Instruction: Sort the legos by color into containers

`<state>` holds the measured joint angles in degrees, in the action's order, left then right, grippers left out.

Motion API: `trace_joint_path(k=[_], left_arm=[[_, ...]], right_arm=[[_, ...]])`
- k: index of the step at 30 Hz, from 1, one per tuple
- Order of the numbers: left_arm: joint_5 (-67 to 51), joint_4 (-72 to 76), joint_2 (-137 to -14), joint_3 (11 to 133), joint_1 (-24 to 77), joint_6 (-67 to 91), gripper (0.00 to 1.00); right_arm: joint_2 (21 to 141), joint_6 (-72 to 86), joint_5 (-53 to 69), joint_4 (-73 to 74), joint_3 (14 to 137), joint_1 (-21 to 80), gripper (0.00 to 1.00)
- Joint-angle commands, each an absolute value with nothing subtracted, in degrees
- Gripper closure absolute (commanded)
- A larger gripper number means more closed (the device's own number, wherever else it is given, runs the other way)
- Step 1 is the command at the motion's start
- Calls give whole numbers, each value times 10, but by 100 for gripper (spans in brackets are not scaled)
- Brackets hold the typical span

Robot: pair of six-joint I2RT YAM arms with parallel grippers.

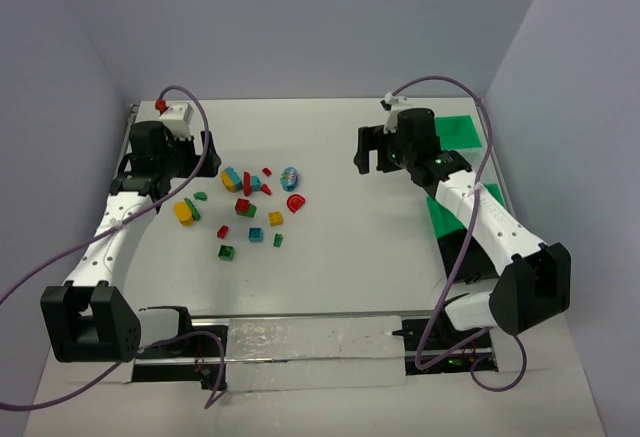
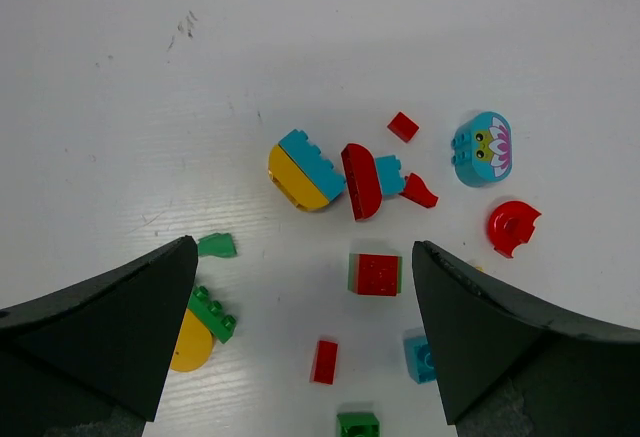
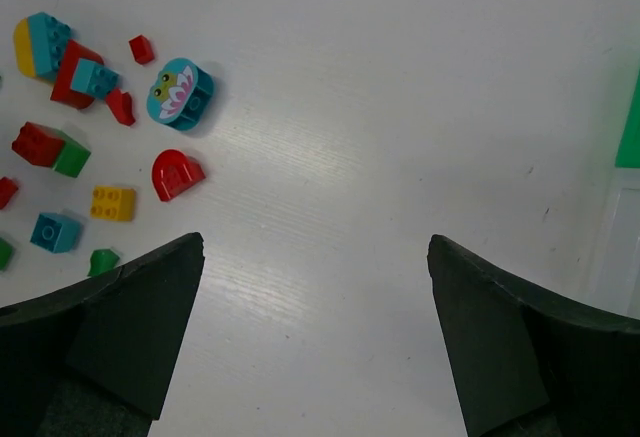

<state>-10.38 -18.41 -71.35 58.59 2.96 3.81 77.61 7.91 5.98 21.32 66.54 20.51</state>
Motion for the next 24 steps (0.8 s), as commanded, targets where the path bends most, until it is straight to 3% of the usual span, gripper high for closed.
trace_joint_path(k=[1,10,24], left_arm=[[-88,-173,-710,601,33,43,1],[-66,-185,-726,626,33,71,1],[-52,-192,-721,618,30,75,1]], right_arm=[[797,107,5,207,704,235,0],[965,232,-177,295,851,348,0],[1186,323,-221,356,1071,428,0]])
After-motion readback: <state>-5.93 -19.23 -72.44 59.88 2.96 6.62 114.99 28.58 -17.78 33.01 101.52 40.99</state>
